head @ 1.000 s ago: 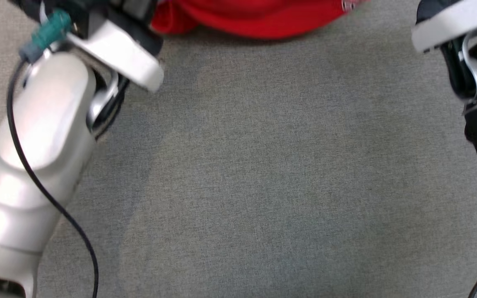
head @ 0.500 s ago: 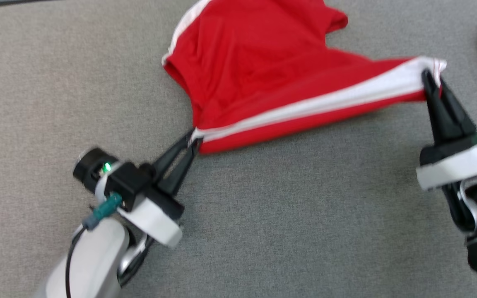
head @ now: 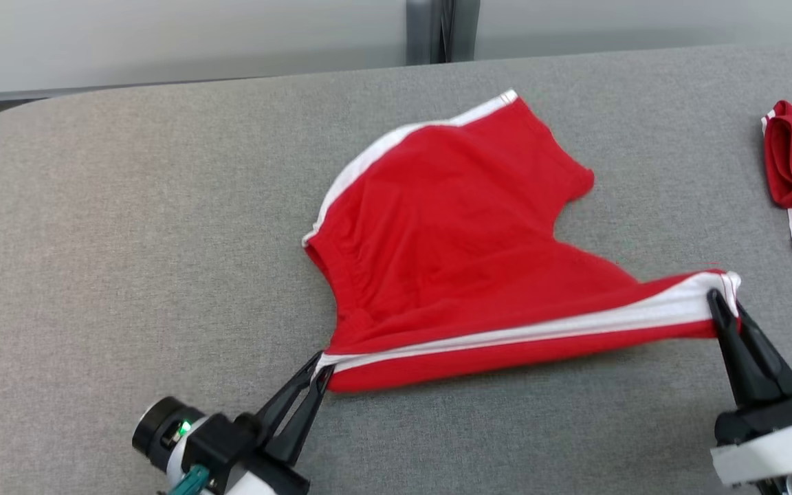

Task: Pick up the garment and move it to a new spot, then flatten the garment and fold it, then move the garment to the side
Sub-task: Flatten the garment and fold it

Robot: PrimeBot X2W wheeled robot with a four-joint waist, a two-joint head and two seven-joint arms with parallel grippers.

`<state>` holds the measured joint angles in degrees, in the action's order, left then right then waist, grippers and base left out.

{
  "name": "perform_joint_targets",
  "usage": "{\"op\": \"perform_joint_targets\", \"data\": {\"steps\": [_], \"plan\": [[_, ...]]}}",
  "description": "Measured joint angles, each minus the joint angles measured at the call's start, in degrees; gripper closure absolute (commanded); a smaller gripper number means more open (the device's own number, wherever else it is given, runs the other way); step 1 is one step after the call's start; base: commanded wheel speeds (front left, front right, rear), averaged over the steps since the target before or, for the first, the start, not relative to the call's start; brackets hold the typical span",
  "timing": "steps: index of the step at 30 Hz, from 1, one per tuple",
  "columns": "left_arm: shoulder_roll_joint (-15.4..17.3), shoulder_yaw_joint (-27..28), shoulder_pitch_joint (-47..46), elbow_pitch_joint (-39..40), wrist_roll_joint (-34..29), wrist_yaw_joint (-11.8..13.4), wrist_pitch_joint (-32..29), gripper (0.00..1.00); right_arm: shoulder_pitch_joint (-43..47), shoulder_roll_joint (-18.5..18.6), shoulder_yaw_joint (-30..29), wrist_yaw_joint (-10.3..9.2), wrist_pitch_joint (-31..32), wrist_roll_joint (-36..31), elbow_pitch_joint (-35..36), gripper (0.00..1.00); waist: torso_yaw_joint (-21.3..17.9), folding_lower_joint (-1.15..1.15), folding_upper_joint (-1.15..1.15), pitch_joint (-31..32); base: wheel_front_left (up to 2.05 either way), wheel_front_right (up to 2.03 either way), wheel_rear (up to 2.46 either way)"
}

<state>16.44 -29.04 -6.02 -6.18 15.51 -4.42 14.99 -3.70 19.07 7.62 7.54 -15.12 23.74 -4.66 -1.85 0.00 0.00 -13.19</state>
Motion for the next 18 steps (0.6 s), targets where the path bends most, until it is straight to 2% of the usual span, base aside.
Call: {"op": "perform_joint_targets", "data": {"steps": [5,9,13,18], "plan": [[0.1,0.5,4.8,4.3,2.0,-0.7,0.0,1.00,5.6,1.3,-1.0,0.03,0.0,-0.6,3.5,1.00,0.4,0.00,0.00,1.5,0.00,0.00,0.00],[-0.3,-1.7,4.7,5.0,6.4,-2.2,-0.8,1.00,4.9,2.4,-1.5,0.03,0.0,0.0,1.8,1.00,0.9,0.00,0.00,1.6,0.00,0.00,0.00],[-2.5,-4.2,-0.4,2.8,12.5,-2.6,-5.5,1.00,-1.6,2.5,1.0,-0.03,2.5,0.5,-4.7,1.00,1.5,0.00,0.00,0.7,0.00,0.00,0.00],[-6.7,-2.5,-7.3,-1.5,19.7,-2.8,-9.0,1.00,-15.5,2.5,5.2,-0.03,5.9,-2.3,-13.8,1.00,2.4,0.00,0.00,-1.8,0.00,0.00,0.00]]}}
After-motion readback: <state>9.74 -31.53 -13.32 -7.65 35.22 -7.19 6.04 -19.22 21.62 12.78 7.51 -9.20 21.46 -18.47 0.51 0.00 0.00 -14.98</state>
